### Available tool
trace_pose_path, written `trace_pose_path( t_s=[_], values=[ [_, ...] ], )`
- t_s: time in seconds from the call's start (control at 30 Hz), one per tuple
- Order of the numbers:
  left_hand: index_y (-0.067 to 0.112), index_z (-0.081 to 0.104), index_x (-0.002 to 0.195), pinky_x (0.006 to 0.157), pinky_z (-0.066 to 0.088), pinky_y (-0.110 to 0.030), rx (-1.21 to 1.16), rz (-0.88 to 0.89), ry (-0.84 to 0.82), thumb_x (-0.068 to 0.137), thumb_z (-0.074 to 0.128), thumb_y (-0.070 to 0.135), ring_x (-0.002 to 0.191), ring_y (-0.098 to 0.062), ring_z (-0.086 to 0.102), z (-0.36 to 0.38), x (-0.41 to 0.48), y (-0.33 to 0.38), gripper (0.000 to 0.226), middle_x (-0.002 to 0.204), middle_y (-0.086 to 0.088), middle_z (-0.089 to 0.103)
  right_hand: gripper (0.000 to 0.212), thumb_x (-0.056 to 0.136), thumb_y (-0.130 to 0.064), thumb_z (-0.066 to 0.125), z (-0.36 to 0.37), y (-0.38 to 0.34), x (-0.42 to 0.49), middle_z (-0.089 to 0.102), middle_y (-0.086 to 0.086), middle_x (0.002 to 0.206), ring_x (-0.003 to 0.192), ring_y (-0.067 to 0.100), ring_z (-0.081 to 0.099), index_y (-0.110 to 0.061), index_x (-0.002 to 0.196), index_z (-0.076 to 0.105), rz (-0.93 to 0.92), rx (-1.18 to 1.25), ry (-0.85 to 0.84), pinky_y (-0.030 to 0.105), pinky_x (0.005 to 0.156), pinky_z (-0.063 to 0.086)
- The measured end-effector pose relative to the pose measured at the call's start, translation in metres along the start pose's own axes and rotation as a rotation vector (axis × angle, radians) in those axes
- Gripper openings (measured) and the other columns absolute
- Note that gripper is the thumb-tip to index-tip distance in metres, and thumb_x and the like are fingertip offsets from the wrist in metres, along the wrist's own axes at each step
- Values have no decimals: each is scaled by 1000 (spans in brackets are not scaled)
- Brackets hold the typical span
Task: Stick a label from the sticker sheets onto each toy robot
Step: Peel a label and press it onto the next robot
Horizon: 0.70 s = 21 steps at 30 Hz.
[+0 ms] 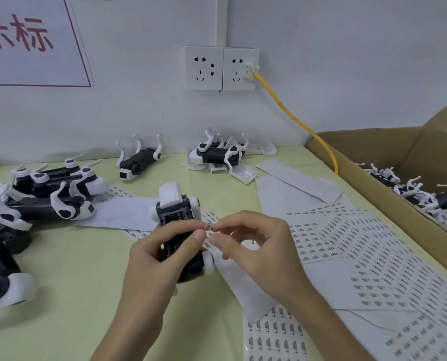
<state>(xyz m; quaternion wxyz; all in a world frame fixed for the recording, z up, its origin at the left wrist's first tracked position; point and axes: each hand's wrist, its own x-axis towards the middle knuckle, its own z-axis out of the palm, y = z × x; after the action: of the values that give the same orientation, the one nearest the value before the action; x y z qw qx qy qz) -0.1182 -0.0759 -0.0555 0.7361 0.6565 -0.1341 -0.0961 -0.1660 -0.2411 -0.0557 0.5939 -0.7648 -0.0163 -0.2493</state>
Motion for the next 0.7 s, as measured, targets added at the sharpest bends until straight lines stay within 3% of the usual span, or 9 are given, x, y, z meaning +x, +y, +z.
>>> trace_pose_path(
  t_s=[0.07,0.17,0.33,0.47,0.57,0.63,0.7],
  values=[
    [27,83,85,44,41,-9,-23,18,-6,67,72,39,68,-23,73,3,-2,2,25,88,-16,73,5,81,-27,79,4,0,-2,75,-5,82,64,20,70,-25,85,77,-6,4,20,23,69,54],
    [29,84,87,45,42,-8,4,48,-19,68,70,42,69,-20,72,6,-4,3,26,89,-17,71,5,81,-22,79,6,0,-2,73,-6,76,60,19,69,-23,85,77,-7,11,93,26,67,55],
    [35,85,91,61,57,-21,42,95,-57,75,68,41,80,-21,71,9,-3,-2,24,102,-15,69,6,81,-16,78,6,-2,-2,73,-4,76,60,21,68,-21,85,77,-37,4,147,36,65,57],
    [43,82,101,64,56,-22,33,91,-56,93,68,49,84,-15,73,9,-3,-5,18,98,3,70,12,83,-8,79,6,0,-3,73,-7,77,59,17,65,-19,82,75,-91,-28,201,26,64,53],
    [51,73,120,80,46,-38,-26,49,-74,102,47,45,106,-27,73,6,1,-7,32,124,19,72,9,85,-10,76,5,-2,-3,71,-4,78,56,16,63,-19,82,73,-120,15,259,22,63,51],
    [50,69,126,77,48,-36,-127,46,-61,108,41,30,103,-30,74,4,3,-3,39,127,19,71,9,85,-16,76,4,-3,-2,71,-2,82,60,17,66,-21,91,71,-96,50,254,20,64,52],
    [43,67,132,83,57,-34,-187,70,-72,107,45,20,104,-23,74,2,4,-1,41,131,12,71,37,80,-29,81,4,-3,-2,73,-5,96,78,17,73,-30,113,65,-33,26,148,23,75,54]
  ],
)
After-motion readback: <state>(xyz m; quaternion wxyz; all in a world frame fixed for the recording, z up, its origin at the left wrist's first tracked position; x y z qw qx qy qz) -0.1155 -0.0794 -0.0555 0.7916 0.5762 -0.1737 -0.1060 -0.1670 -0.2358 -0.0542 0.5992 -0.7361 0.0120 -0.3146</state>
